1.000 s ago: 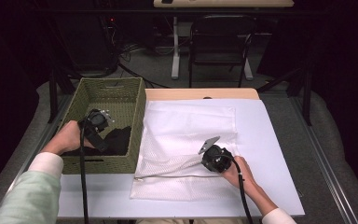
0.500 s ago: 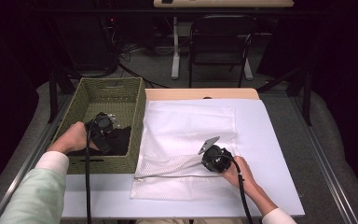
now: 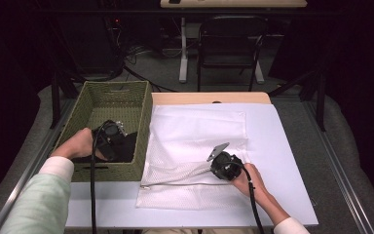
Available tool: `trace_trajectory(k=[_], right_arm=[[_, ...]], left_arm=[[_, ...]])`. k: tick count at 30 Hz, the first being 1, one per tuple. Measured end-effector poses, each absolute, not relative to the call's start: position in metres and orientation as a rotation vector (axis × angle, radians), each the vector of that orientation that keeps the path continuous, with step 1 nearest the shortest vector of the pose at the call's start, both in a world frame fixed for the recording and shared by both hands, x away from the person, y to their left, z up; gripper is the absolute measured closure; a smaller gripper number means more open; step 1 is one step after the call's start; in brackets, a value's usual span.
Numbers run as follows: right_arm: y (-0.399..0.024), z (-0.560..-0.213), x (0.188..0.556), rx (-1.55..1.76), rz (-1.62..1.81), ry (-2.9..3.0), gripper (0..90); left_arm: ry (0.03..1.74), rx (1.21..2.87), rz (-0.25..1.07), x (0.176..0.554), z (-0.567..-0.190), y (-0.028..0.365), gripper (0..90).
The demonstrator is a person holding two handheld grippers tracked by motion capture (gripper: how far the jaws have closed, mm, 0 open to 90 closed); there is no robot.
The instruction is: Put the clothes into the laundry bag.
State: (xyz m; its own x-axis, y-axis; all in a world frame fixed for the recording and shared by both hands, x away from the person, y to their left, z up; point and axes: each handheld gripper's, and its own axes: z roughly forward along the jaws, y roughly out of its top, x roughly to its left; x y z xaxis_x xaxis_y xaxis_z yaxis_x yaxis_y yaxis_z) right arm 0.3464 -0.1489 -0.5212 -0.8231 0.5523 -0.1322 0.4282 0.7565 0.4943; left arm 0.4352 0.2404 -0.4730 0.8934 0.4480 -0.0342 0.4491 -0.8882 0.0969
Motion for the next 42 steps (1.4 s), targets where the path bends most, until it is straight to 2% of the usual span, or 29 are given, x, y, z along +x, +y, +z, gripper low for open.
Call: trace_trajectory(k=[4,8,12,25,27,29,32,39,42], right_arm=[[-0.149,-0.521,0.346,0.766,0.661,2.688,87.0],[-0.148,-0.521,0.346,0.767,0.662,2.687,87.0],[-0.148,-0.521,0.346,0.766,0.663,2.685,87.1],[-0.149,-0.520,0.346,0.769,0.668,2.679,87.1],[-0.149,-0.520,0.346,0.771,0.668,2.679,87.2],[-0.149,-0.520,0.346,0.771,0.668,2.679,87.2],[-0.149,-0.520,0.346,0.771,0.666,2.681,87.2],[-0.148,-0.520,0.345,0.777,0.667,2.681,87.2],[-0.149,-0.520,0.346,0.770,0.663,2.684,87.2]], left_arm=[[0.701,2.964,-0.023,0.434,-0.480,0.242,34.4],[0.667,2.972,0.022,0.432,-0.482,0.244,53.9],[0.641,2.962,0.047,0.430,-0.481,0.246,61.3],[0.625,2.922,0.137,0.420,-0.463,0.254,64.9],[0.625,2.908,0.153,0.419,-0.460,0.255,66.8],[0.622,2.907,0.175,0.418,-0.453,0.256,73.6],[0.623,2.911,0.166,0.417,-0.450,0.257,74.0],[0.622,2.927,0.127,0.421,-0.457,0.254,71.8],[0.629,2.933,0.109,0.424,-0.461,0.253,63.0]])
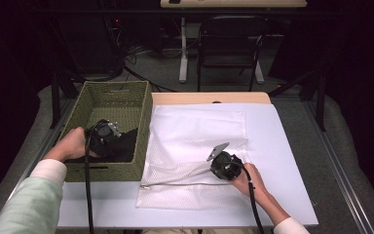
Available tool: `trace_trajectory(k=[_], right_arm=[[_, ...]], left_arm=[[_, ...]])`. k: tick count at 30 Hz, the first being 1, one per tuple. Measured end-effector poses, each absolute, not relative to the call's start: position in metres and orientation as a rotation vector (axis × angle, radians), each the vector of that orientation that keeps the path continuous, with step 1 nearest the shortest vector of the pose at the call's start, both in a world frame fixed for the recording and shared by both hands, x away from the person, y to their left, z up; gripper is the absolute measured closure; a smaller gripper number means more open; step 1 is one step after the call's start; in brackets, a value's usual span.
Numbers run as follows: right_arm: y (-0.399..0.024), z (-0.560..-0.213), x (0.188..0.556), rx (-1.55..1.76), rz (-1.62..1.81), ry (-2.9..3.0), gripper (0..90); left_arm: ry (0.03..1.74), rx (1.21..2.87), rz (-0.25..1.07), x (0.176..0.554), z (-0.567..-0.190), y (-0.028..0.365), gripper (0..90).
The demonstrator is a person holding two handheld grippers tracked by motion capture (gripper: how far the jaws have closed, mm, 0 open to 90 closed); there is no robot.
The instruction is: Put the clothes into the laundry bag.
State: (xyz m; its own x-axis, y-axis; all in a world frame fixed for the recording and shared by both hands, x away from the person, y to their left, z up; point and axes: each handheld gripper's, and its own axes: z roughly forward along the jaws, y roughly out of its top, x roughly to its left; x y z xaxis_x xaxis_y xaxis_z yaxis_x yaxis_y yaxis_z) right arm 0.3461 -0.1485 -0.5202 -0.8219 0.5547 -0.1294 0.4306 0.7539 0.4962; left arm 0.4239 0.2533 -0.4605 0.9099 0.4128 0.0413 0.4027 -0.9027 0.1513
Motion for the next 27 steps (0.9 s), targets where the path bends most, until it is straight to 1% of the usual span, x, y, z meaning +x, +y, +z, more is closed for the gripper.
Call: trace_trajectory(k=[5,6,7,10,11,13,17,27], right_arm=[[-0.148,-0.520,0.345,0.771,0.667,2.679,87.2],[-0.148,-0.520,0.345,0.771,0.662,2.679,87.2],[-0.148,-0.520,0.345,0.771,0.662,2.679,87.2],[-0.148,-0.520,0.345,0.770,0.660,2.680,87.2],[-0.148,-0.520,0.345,0.771,0.662,2.679,87.2],[-0.148,-0.520,0.346,0.773,0.662,2.680,87.2],[-0.148,-0.520,0.346,0.771,0.660,2.679,87.2],[-0.148,-0.519,0.345,0.779,0.666,2.678,87.3]], left_arm=[[0.674,2.978,0.098,0.429,-0.475,0.252,41.1],[0.667,2.986,0.091,0.430,-0.479,0.251,40.9],[0.662,2.987,0.096,0.429,-0.482,0.251,43.2],[0.638,2.975,0.102,0.429,-0.482,0.253,58.0],[0.634,2.967,0.102,0.428,-0.482,0.254,61.1],[0.634,2.941,0.114,0.425,-0.479,0.257,64.5],[0.635,2.927,0.128,0.423,-0.475,0.259,65.6],[0.660,2.887,0.181,0.415,-0.448,0.264,65.8]])
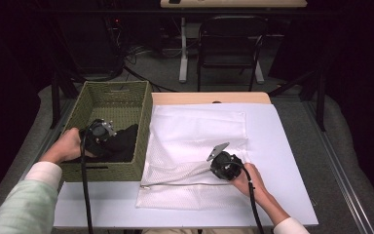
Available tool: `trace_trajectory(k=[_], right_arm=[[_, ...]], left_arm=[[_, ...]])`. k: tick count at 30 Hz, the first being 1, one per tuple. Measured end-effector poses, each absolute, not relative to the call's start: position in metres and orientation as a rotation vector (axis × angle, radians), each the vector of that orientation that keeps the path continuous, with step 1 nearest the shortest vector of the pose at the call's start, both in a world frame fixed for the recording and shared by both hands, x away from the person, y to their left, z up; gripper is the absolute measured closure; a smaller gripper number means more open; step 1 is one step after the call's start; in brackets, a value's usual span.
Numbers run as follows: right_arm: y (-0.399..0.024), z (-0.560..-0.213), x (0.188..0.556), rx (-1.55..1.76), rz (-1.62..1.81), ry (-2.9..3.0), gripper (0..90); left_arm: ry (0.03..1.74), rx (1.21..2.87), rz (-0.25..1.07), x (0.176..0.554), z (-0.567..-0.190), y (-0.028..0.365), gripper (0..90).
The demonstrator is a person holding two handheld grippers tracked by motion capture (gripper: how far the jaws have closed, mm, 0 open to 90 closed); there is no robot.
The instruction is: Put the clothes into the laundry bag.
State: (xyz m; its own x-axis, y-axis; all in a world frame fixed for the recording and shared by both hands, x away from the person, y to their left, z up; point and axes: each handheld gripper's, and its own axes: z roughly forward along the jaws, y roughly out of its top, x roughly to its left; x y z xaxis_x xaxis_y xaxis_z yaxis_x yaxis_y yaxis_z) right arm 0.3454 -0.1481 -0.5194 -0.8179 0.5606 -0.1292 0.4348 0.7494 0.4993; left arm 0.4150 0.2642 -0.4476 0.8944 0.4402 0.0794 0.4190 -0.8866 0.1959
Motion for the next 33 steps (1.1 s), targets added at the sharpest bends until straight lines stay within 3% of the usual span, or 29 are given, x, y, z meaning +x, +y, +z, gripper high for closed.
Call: trace_trajectory(k=[11,12,13,14,24,33], right_arm=[[-0.148,-0.519,0.346,0.775,0.668,2.677,87.3],[-0.148,-0.519,0.346,0.775,0.668,2.677,87.3],[-0.149,-0.519,0.346,0.766,0.662,2.681,87.3],[-0.149,-0.520,0.346,0.772,0.660,2.682,87.3],[-0.148,-0.520,0.346,0.770,0.660,2.683,87.3],[-0.148,-0.520,0.346,0.783,0.663,2.681,87.4]], left_arm=[[0.664,2.868,0.208,0.412,-0.430,0.267,66.3],[0.685,2.834,0.251,0.407,-0.411,0.272,66.3],[0.682,2.840,0.245,0.406,-0.409,0.272,73.5],[0.685,2.843,0.243,0.405,-0.409,0.272,73.9],[0.689,2.841,0.275,0.402,-0.406,0.271,75.1],[0.699,2.825,0.316,0.398,-0.378,0.273,75.4]])
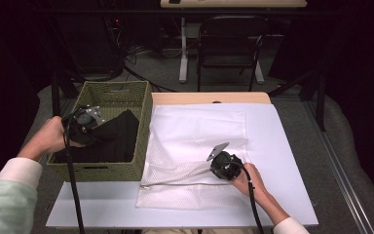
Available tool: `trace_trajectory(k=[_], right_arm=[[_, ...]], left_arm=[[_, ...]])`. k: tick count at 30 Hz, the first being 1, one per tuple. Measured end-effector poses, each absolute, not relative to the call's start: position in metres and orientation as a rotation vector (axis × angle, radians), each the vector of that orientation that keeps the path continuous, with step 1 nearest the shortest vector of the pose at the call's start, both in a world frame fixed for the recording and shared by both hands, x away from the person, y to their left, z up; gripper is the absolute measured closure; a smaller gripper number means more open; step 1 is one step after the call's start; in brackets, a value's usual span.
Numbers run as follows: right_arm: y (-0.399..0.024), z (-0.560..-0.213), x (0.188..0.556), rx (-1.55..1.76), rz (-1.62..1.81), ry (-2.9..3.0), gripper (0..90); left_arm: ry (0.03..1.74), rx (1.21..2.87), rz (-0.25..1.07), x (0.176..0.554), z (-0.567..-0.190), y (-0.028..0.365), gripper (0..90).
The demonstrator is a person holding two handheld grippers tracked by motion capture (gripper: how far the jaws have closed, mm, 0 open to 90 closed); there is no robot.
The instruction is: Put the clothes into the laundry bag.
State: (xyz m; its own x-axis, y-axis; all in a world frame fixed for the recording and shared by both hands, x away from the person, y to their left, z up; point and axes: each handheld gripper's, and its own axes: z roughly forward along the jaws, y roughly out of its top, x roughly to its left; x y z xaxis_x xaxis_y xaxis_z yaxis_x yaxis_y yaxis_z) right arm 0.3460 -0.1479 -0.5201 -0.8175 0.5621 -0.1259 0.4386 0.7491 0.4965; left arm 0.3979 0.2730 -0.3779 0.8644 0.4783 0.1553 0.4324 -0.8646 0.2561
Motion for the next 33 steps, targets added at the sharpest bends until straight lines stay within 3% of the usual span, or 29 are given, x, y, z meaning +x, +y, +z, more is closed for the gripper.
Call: trace_trajectory(k=[33], right_arm=[[-0.148,-0.519,0.346,0.808,0.673,2.668,87.6]], left_arm=[[0.641,2.824,0.315,0.353,-0.316,0.238,75.8]])
